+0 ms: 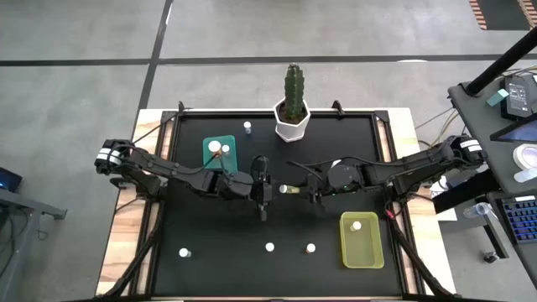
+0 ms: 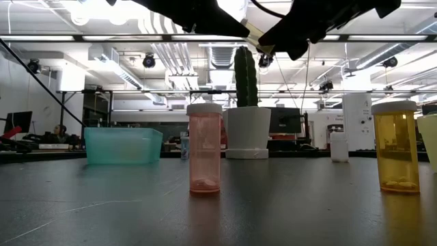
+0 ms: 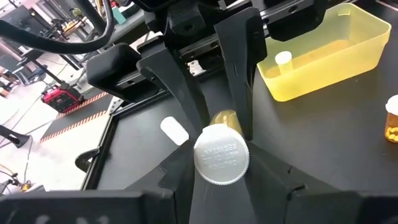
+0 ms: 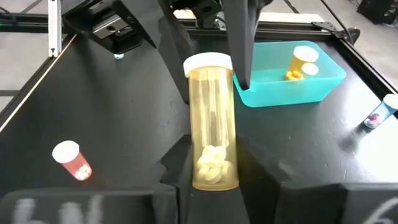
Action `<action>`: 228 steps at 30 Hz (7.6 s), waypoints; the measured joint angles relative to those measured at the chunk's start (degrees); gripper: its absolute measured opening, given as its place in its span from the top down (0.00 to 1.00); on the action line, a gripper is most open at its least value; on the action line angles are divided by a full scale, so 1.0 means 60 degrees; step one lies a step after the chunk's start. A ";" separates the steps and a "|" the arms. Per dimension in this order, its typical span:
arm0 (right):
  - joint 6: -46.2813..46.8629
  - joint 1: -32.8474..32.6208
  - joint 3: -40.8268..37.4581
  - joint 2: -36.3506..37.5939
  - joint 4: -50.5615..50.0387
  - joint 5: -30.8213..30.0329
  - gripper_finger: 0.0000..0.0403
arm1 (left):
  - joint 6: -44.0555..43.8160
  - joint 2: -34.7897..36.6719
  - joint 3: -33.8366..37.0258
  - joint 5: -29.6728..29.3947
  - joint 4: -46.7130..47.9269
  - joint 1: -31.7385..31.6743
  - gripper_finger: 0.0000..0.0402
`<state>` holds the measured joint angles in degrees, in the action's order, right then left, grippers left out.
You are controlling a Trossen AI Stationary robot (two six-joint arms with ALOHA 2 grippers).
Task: Pick and place medicine bottles into bin by pill shape (circle, oval)
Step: Put the yellow tablet bottle into the yellow bin
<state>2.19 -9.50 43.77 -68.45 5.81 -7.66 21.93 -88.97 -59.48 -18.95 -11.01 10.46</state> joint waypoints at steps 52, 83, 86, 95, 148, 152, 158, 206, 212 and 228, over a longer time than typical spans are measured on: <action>-0.2012 -0.0064 -0.3496 0.0184 0.8895 -0.0236 0.75 | -0.1218 0.0575 0.3060 0.1199 -0.7567 -0.0278 0.44; -0.2049 -0.0061 -0.2914 -0.0368 0.8906 -0.0251 0.75 | -0.2280 -0.2390 0.1332 0.2369 -1.0103 -0.0754 0.58; -0.2047 -0.0061 -0.2914 -0.0368 0.8906 -0.0251 0.75 | -0.2280 -0.2390 0.1332 0.2369 -1.0101 -0.0754 0.65; -0.2046 -0.0061 -0.2922 -0.0368 0.8866 -0.0247 0.75 | -0.2280 -0.2386 0.1354 0.2380 -1.0093 -0.0754 0.82; -0.0798 -0.0038 0.1916 -0.0415 -0.1432 -0.1242 0.46 | -0.1840 -0.0627 0.1667 0.1040 -0.4589 -0.0750 0.81; -0.0796 -0.0035 0.1909 -0.0415 -0.1427 -0.1250 0.49 | -0.1832 -0.0627 0.1656 0.1040 -0.4596 -0.0750 0.81; -0.0803 -0.0035 0.1898 -0.0433 -0.1429 -0.1253 0.57 | -0.1787 -0.0630 0.1642 0.1040 -0.4600 -0.0750 0.81; 0.5312 -0.3044 0.1740 0.2246 -0.7205 -0.0952 0.72 | -0.1526 0.0018 0.1711 0.1043 -0.3566 -0.0739 0.50; 0.6931 -0.4794 0.1445 0.2549 -0.7619 -0.1449 0.72 | -0.1530 0.0026 0.1711 0.1043 -0.3569 -0.0743 0.50; 1.0668 -0.8590 0.0207 0.2410 -0.8649 -0.3036 0.72 | -0.1581 0.0029 0.1711 0.0873 -0.3580 -0.0743 0.50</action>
<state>66.19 -61.05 45.01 -53.98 -46.09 -25.88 12.45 -88.79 -49.21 -13.71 -32.49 6.00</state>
